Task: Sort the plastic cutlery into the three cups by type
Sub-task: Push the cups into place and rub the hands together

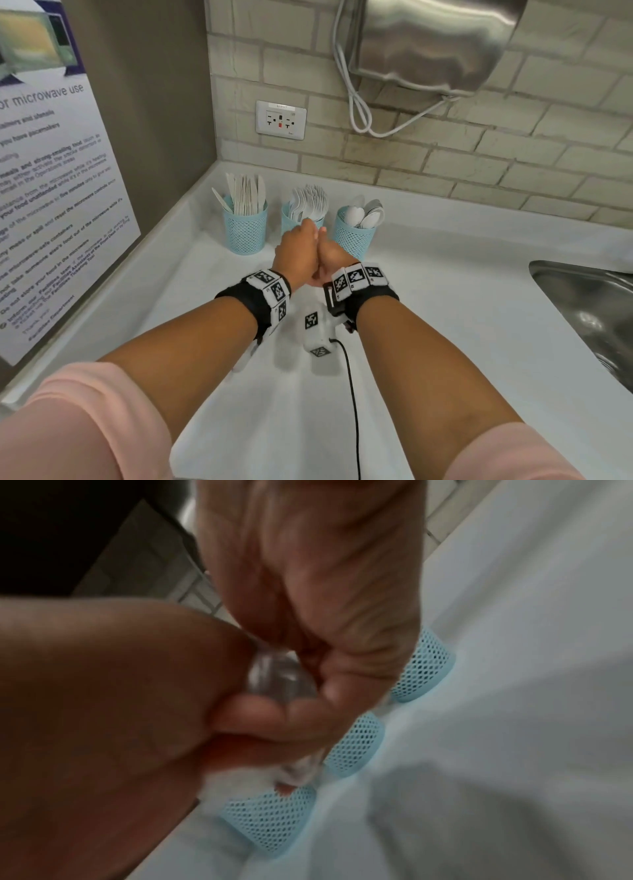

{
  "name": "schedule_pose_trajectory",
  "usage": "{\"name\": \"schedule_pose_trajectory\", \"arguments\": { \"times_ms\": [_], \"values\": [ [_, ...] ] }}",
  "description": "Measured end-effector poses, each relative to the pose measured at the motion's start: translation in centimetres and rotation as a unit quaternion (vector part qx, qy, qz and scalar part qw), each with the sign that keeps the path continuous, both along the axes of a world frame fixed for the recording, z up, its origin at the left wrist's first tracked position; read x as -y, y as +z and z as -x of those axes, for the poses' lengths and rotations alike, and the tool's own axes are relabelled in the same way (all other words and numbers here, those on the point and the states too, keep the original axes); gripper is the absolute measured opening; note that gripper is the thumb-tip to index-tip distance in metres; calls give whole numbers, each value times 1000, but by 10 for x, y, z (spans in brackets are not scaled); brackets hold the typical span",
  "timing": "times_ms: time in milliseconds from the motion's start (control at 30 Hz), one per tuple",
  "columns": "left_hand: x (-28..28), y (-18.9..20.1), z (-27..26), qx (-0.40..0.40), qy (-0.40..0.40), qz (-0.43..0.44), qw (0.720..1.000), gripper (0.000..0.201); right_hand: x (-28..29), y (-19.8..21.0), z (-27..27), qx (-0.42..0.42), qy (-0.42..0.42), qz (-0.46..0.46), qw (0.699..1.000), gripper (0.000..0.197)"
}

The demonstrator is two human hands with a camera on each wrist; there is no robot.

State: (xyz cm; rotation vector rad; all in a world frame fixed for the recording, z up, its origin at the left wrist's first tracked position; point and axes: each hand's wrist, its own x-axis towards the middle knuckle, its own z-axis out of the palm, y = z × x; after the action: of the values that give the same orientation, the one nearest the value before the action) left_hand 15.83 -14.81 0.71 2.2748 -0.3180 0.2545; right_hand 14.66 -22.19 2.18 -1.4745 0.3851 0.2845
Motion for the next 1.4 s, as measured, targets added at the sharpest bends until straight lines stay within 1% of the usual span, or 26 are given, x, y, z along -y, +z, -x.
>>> {"name": "schedule_pose_trajectory", "arguments": {
  "times_ms": [33,67,133,167,200,233,267,333,367,400,467,533,600,633,700,767,833,900,967,1033,1067,1133,1200,1233,1333,1400],
  "values": [
    [-1,-2,0,0,6,-42,999,33,0,2,-4,31,-21,39,999,36],
    [-1,-1,-1,-21,20,-49,998,41,0,2,-8,67,-31,88,993,35],
    [-1,2,-4,-127,46,30,990,55,-3,2,-13,121,-41,206,970,38],
    [0,2,-7,-210,42,112,970,58,-4,3,-13,153,-53,259,952,41],
    [-1,4,-7,-296,35,210,931,59,-6,3,-14,192,-57,289,936,45],
    [-3,5,-7,-339,37,272,900,56,-8,3,-13,220,-49,304,926,48],
    [-6,4,-9,-333,44,291,896,53,-10,3,-12,236,-37,313,919,49],
    [-9,6,-13,-225,67,245,941,48,-12,-2,-10,229,-15,331,915,48],
    [-10,6,-13,-153,76,212,962,42,-11,-6,-11,198,-8,330,923,46],
    [-10,8,-11,-100,72,202,971,34,-12,-9,-11,154,-6,304,940,46],
    [-8,9,-7,-61,35,211,975,24,-15,-4,-7,64,10,182,981,49],
    [-6,5,-2,-52,-5,190,980,25,-16,7,-6,38,24,159,986,53],
    [-5,5,-3,-27,-5,163,986,25,-14,15,-9,86,-35,255,962,55],
    [-6,6,-5,-18,8,143,989,30,-12,17,-10,121,-49,289,948,48],
    [-8,10,-8,-48,22,102,993,50,-13,20,-8,194,-42,335,921,49],
    [-9,9,-12,-129,7,126,984,60,-16,16,-7,234,-51,349,906,55],
    [-8,12,-11,-183,2,213,960,61,-15,11,-8,245,-72,320,912,55],
    [-4,13,-9,-161,20,252,954,57,-14,5,-16,209,-66,294,930,46],
    [1,15,-6,-120,28,265,956,53,-13,4,-20,141,-21,188,972,38],
    [4,14,-5,-72,31,217,973,53,-9,5,-21,96,13,59,994,35],
    [4,14,-5,-41,43,164,985,53,-6,5,-22,84,29,29,996,34],
    [-1,16,-3,31,65,38,997,49,-6,5,-23,88,62,26,994,31],
    [-9,15,-5,95,65,-84,990,51,-9,5,-21,102,79,103,986,34],
    [-15,13,-7,108,60,-106,987,53,-10,5,-21,106,75,135,982,34],
    [-23,9,-8,78,41,-49,995,57,-11,4,-16,127,32,158,979,34],
    [-17,14,-4,10,39,14,999,58,-15,2,-16,174,-18,183,968,42]
  ]
}}
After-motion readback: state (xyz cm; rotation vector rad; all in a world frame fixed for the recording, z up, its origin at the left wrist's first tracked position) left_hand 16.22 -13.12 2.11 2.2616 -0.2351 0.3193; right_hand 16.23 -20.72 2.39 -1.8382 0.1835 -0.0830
